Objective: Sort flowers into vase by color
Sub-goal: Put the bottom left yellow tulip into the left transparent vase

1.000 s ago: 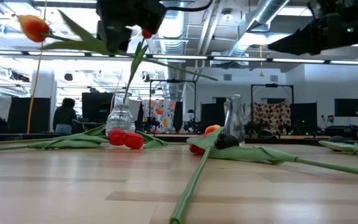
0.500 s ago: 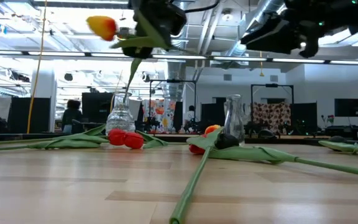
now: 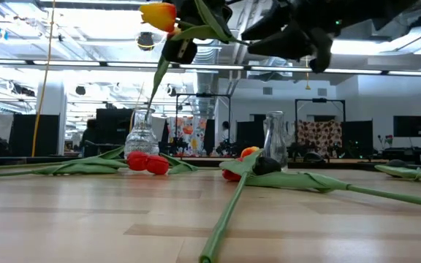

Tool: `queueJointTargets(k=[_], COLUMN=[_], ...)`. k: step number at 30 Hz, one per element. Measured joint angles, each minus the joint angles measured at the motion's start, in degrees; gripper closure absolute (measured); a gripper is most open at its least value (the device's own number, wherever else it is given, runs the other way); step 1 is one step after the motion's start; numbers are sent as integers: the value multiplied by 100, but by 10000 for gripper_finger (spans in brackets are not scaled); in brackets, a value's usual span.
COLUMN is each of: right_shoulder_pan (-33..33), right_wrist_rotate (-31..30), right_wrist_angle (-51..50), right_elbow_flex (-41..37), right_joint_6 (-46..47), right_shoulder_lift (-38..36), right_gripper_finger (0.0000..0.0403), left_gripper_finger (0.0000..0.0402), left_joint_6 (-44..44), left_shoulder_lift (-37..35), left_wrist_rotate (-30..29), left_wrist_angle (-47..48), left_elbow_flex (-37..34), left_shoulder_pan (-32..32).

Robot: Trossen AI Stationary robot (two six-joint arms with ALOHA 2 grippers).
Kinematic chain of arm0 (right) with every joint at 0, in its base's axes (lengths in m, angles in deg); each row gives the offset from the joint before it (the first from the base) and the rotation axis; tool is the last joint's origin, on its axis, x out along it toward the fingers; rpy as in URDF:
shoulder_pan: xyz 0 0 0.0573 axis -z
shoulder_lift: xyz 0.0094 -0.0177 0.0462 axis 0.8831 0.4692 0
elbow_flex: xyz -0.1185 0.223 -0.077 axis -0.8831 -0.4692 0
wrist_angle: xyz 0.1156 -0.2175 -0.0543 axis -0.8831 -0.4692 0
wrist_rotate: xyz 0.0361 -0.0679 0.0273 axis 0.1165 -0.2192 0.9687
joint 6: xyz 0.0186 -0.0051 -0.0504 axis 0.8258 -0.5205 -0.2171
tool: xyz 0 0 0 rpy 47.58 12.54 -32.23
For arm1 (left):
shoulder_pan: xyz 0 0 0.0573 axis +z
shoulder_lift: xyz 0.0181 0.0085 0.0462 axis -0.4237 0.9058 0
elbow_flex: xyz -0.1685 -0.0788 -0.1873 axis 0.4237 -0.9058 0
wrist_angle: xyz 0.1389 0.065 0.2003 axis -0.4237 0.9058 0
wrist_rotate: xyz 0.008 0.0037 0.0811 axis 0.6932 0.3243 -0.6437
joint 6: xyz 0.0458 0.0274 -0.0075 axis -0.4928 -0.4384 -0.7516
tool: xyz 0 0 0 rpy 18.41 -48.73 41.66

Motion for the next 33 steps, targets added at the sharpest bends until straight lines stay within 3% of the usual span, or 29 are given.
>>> queueJointTargets(k=[9,16,26,33], right_shoulder_pan=[-110,-112,-113,-113], right_wrist_rotate=[-759,-768,-767,-763], right_wrist_angle=[-18,-29,-100,-175], right_elbow_flex=[356,370,370,370], right_joint_6=[-21,-5,294,302], right_shoulder_lift=[567,664,664,664], right_gripper_finger=[219,284,381,383], left_gripper_finger=[384,379,373,319], left_joint_6=[-90,-173,-1066,-1715], left_shoulder_lift=[0,0,0,0], left_wrist_rotate=[26,26,28,46], left_wrist_angle=[-33,-39,-52,-59], left_elbow_flex=[0,-2,-2,-2], left_shoulder_pan=[0,0,0,0])
